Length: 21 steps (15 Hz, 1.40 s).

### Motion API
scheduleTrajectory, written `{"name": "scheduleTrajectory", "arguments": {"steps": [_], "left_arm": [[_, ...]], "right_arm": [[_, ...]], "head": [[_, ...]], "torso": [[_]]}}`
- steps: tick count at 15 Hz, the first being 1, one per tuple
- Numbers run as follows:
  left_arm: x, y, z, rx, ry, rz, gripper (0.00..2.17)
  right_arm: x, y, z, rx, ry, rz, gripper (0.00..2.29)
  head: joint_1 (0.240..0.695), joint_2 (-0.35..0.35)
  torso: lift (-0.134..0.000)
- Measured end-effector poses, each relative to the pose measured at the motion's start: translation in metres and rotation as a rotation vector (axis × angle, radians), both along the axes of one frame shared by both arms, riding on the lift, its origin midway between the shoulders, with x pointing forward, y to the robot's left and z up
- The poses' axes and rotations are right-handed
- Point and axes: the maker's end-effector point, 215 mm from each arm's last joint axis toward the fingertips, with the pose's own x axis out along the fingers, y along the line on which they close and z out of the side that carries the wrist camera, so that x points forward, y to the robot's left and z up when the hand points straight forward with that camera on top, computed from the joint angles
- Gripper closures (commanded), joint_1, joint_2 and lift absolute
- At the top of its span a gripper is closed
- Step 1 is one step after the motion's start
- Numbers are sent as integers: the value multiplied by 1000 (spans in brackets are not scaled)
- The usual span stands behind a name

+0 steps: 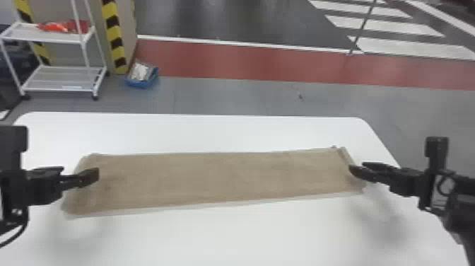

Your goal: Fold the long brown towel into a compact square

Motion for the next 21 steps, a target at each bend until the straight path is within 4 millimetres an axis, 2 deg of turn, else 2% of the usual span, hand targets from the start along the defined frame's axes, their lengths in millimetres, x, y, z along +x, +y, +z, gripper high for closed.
{"name": "scheduleTrajectory", "arguments": {"steps": [8, 13, 19, 21], "left_arm": [[-1, -2, -2, 9, 10, 12, 174], [0, -11, -1, 10, 10, -5, 178], [-1, -10, -1, 14, 13, -5, 184], [-5, -9, -7, 19, 37, -5, 184]], "right_arm": [[-2, 6, -11, 4, 55, -9, 414], [0, 1, -7, -11, 63, -12, 410], [5, -1, -4, -42, 60, 0, 417], [6, 1, -6, -54, 69, 7, 505]], "head": [[695, -174], [695, -188], [695, -189], [695, -187]], "torso": [[-124], [-124], [-124], [-124]]}}
